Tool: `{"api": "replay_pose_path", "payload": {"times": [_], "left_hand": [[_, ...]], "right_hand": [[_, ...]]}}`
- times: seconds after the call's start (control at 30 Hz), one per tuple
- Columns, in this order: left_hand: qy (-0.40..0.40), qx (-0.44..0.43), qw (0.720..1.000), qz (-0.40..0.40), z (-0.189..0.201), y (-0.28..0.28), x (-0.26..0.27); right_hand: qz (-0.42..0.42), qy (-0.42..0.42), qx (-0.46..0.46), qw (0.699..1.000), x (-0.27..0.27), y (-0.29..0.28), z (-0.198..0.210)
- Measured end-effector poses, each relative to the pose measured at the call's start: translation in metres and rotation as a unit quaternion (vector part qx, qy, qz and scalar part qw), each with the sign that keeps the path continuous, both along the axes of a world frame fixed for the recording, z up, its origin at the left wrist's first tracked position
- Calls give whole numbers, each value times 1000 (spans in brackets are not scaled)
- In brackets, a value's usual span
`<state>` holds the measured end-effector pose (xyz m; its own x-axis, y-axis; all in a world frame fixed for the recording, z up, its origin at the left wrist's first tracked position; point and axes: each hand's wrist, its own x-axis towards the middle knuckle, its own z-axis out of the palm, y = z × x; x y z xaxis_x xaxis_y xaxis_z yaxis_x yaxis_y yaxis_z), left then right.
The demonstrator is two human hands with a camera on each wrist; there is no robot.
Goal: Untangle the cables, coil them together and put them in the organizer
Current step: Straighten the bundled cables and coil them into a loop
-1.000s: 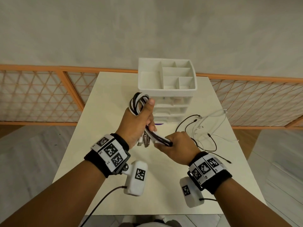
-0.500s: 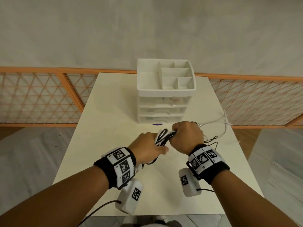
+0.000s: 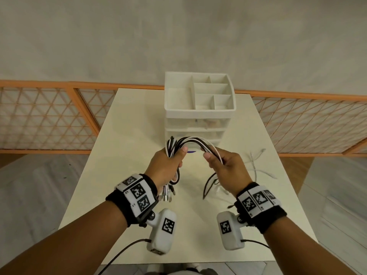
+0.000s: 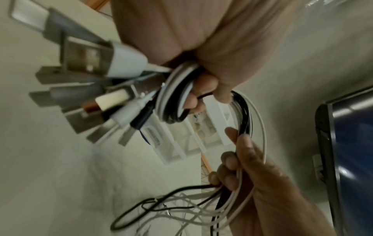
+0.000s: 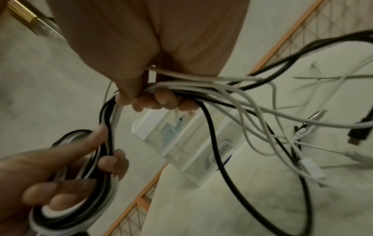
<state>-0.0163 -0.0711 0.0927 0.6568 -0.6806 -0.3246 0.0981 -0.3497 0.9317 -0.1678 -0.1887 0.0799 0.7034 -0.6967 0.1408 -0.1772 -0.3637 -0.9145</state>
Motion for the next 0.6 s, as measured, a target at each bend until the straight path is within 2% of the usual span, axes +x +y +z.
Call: {"api": "replay_pose_path", "payload": {"times": [0.07, 0.2, 0.33, 0.43, 0.6], "left_hand": [[-26, -4, 1000, -12, 5, 0, 0], [-140, 11, 989, -53, 16, 4, 12], [-202, 2, 979, -21, 28, 3, 22], [-198, -12, 980, -20, 33, 2, 26], [-119, -38, 988, -91, 38, 3, 15]], "right_hand": [[0, -5, -10, 1000, 5, 5, 6], [26, 21, 58, 998, 6, 1, 13], [89, 31, 56, 994, 3, 1, 2], [93, 33, 39, 994, 5, -1, -2], [11, -27, -61, 998, 16, -4, 16]]}}
